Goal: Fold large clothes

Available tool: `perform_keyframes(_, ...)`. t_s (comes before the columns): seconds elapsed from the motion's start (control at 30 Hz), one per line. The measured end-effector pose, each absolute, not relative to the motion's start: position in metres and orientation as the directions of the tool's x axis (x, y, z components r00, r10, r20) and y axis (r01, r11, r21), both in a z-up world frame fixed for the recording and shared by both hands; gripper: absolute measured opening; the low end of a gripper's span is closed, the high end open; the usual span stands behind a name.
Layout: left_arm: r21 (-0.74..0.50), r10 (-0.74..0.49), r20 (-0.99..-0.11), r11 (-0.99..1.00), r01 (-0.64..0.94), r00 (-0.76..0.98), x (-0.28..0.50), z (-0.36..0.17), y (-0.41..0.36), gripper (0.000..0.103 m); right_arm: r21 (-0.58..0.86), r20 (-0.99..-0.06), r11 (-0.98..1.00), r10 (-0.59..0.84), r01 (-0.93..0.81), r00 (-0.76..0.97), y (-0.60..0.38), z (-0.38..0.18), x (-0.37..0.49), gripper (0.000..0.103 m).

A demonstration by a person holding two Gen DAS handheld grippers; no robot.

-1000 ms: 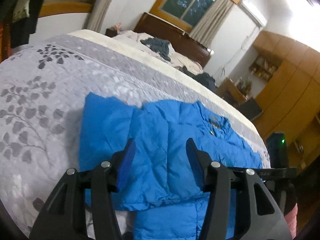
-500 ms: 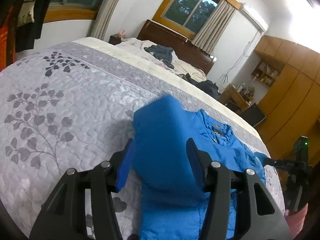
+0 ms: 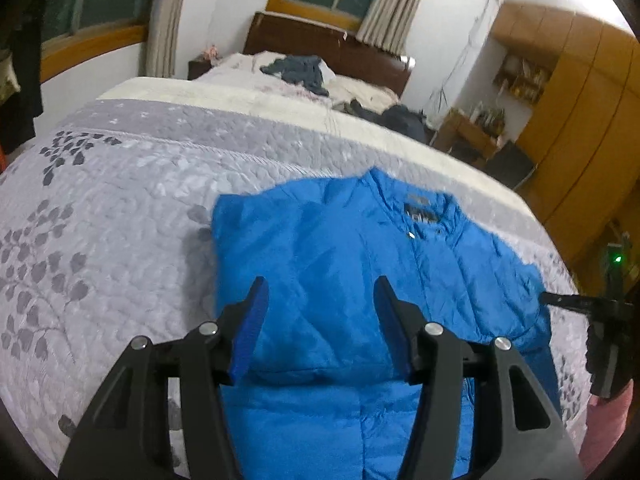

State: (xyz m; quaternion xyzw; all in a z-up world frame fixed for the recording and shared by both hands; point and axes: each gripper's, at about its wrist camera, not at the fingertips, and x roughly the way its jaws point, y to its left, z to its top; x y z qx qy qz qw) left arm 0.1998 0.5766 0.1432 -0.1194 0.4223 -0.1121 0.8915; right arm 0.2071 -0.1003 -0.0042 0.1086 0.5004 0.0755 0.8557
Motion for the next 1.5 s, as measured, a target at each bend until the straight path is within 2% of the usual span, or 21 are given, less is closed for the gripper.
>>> perform_keyframes(0.13,-0.300,-0.320,-0.703,0.943,0.143,0.635,0.201,0.153,0.561,0.055,0.166,-0.791,0.986,0.148,-0.025,0.594,-0.094,0.027,0.190,0.022)
perform_keyframes(0.23,-0.310,-0.342,-0.703,0.936,0.165,0.624,0.206,0.152,0.545,0.056,0.204,-0.767,0.974,0.223,-0.101,0.601,-0.075,0.039,0.191,0.022)
perform_keyframes(0.33,-0.303,-0.341,-0.721,0.938,0.168,0.603,0.213,0.141,0.533,0.056,0.240,-0.782,0.958,0.285,-0.155,0.554,-0.054,0.028,0.202,0.022)
perform_keyframes(0.57,-0.281,-0.307,-0.789,0.951,0.133,0.532,0.226,0.098,0.539,0.056,0.244,-0.839,0.965,0.262,-0.100,0.477,-0.054,-0.022,0.218,0.022)
perform_keyframes(0.77,-0.315,-0.339,-0.797,0.940,0.135,0.501,0.231,0.081,0.543,0.055,0.335,-0.808,0.936,0.346,-0.112,0.476,-0.067,-0.043,0.215,0.022)
perform_keyframes(0.97,-0.335,-0.349,-0.795,0.934,0.120,0.496,0.228,0.084,0.548,0.054,0.372,-0.789,0.923,0.372,-0.102,0.490,-0.073,-0.038,0.211,0.022)
perform_keyframes(1.03,-0.335,-0.347,-0.791,0.935,0.117,0.504,0.217,0.093,0.553,0.055,0.392,-0.773,0.914,0.388,-0.102,0.502,-0.078,-0.030,0.200,0.026)
perform_keyframes(1.1,-0.321,-0.340,-0.780,0.938,0.131,0.524,0.202,0.105,0.557,0.062,0.394,-0.757,0.911,0.397,-0.121,0.518,-0.082,-0.021,0.184,0.035)
perform_keyframes(1.3,-0.222,-0.284,-0.762,0.959,0.178,0.582,0.126,0.135,0.583,0.080,0.362,-0.748,0.916,0.396,-0.173,0.532,-0.092,-0.011,0.112,0.042)
perform_keyframes(1.5,-0.206,-0.269,-0.794,0.963,0.174,0.545,0.051,0.128,0.612,0.083,0.410,-0.744,0.895,0.439,-0.173,0.504,-0.107,-0.027,0.030,0.049)
